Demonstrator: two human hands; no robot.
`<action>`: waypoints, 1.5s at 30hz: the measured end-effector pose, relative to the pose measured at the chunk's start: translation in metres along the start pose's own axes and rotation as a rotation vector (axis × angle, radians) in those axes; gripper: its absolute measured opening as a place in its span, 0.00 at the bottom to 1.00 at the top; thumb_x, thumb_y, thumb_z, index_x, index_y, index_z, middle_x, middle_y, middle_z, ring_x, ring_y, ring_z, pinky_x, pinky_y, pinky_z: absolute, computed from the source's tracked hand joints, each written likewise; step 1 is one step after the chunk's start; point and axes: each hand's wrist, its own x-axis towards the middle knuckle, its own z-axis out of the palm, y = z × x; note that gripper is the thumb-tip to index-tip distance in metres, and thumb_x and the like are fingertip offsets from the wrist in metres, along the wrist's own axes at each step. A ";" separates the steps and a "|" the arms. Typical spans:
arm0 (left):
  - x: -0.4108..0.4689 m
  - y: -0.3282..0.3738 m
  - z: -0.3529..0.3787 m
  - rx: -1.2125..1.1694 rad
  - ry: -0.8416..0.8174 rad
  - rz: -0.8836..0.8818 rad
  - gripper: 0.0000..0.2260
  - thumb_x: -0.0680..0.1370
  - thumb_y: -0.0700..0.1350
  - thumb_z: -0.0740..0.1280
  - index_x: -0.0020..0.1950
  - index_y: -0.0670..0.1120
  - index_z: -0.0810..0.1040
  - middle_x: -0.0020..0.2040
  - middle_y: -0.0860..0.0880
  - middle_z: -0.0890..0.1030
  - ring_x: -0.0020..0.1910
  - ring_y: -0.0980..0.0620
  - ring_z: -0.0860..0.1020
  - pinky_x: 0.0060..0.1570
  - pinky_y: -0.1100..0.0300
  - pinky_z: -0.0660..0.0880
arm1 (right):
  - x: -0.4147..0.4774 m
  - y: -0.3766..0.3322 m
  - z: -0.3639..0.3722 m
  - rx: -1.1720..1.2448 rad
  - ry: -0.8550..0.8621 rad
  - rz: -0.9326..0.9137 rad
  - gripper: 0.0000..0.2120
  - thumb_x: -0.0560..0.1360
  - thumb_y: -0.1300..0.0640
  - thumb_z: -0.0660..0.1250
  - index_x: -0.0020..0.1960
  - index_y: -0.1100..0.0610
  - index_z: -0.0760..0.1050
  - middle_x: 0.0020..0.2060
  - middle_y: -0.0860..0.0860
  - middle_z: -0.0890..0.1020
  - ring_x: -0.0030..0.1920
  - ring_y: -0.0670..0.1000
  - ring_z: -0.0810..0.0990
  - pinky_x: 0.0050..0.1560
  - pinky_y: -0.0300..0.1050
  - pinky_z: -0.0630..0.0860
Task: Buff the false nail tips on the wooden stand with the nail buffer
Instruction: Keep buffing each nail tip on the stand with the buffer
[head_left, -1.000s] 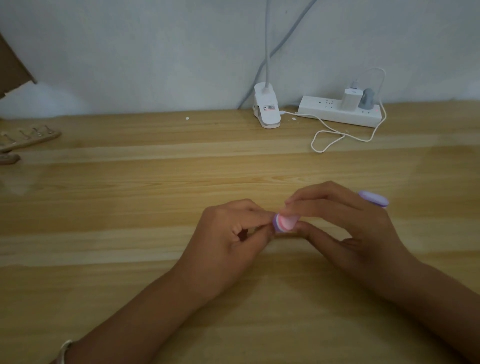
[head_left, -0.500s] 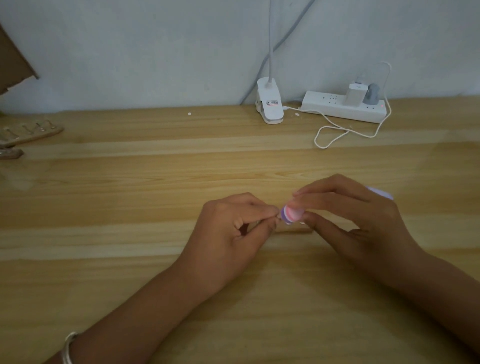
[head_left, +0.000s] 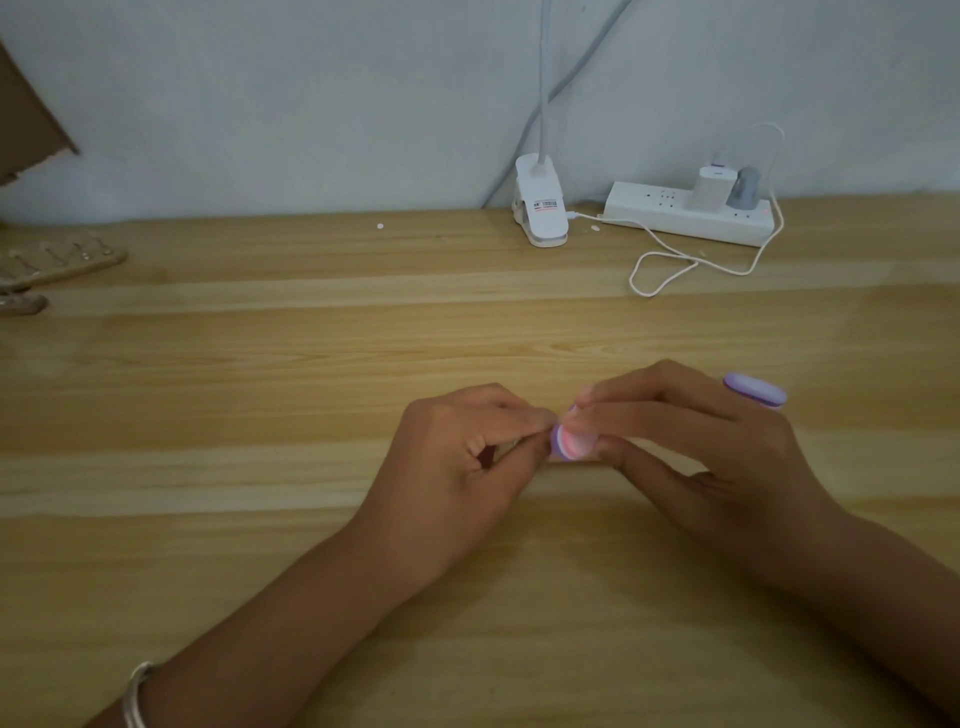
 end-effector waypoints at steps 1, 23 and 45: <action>0.000 0.000 0.000 0.002 0.002 -0.016 0.06 0.75 0.38 0.72 0.49 0.46 0.86 0.40 0.54 0.83 0.36 0.58 0.79 0.35 0.68 0.71 | 0.001 0.003 -0.002 -0.018 0.008 0.023 0.08 0.73 0.67 0.73 0.51 0.58 0.84 0.47 0.54 0.84 0.50 0.44 0.81 0.57 0.24 0.65; 0.000 -0.003 0.002 -0.204 0.019 -0.074 0.07 0.75 0.40 0.70 0.49 0.47 0.86 0.39 0.51 0.84 0.36 0.50 0.81 0.34 0.51 0.75 | -0.004 -0.010 0.009 0.035 0.020 -0.050 0.08 0.77 0.67 0.70 0.52 0.58 0.85 0.49 0.56 0.83 0.52 0.49 0.83 0.57 0.37 0.75; 0.001 0.003 -0.001 -0.453 -0.085 -0.222 0.04 0.73 0.42 0.72 0.43 0.43 0.87 0.36 0.48 0.84 0.31 0.44 0.75 0.33 0.61 0.70 | -0.002 0.000 -0.001 -0.020 0.101 -0.126 0.15 0.75 0.70 0.70 0.57 0.56 0.78 0.49 0.57 0.83 0.53 0.51 0.82 0.59 0.39 0.75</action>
